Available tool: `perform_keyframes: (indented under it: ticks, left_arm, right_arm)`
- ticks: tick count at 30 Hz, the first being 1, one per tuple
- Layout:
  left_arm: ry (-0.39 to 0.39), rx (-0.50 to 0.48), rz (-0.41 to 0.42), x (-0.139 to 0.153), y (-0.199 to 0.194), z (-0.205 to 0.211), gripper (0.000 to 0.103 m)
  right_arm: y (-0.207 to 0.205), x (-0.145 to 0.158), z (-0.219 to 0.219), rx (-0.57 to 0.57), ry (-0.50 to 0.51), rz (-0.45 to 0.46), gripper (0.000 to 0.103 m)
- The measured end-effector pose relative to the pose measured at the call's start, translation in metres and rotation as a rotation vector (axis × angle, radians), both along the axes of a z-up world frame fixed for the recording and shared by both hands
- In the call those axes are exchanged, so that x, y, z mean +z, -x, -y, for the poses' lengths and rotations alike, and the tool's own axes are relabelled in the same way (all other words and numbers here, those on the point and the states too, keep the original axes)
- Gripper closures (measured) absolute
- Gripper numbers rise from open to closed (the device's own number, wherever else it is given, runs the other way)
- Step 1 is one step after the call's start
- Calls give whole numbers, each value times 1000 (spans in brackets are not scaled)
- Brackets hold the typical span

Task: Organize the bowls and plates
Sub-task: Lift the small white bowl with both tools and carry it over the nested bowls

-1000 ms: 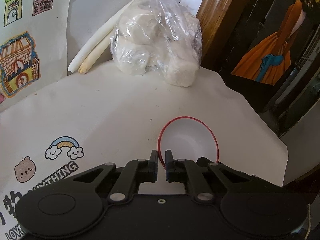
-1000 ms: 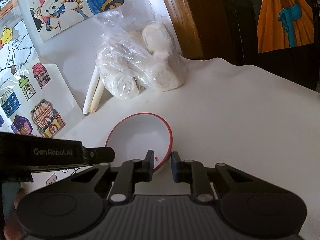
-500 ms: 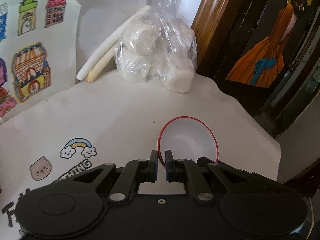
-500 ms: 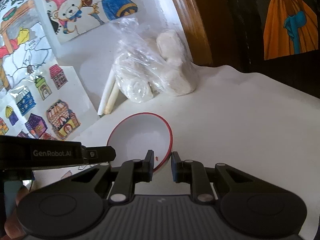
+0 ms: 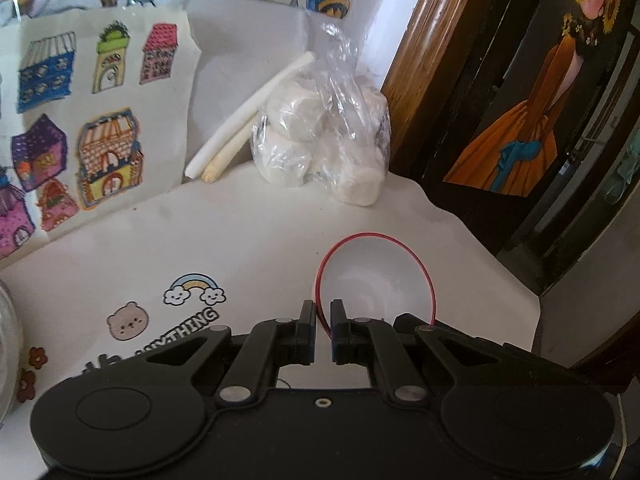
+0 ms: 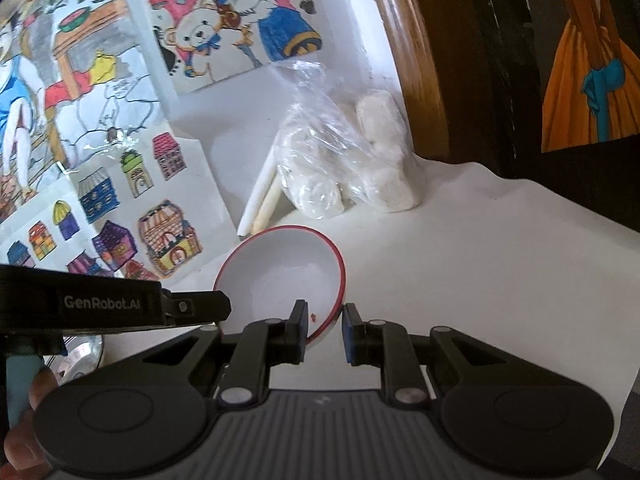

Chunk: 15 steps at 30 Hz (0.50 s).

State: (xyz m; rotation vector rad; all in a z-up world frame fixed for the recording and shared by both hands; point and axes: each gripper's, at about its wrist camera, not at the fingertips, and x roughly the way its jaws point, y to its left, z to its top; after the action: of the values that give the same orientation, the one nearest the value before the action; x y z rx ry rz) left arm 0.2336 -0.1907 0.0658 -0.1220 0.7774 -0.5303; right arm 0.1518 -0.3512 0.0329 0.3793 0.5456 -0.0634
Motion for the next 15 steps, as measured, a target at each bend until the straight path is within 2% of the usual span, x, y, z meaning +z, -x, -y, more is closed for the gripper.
perform_keyframes:
  ticks: [15]
  left_arm:
    - [19,2,26,16,36,-45,97]
  right_arm:
    - [32,23,-41,59,59,25,83]
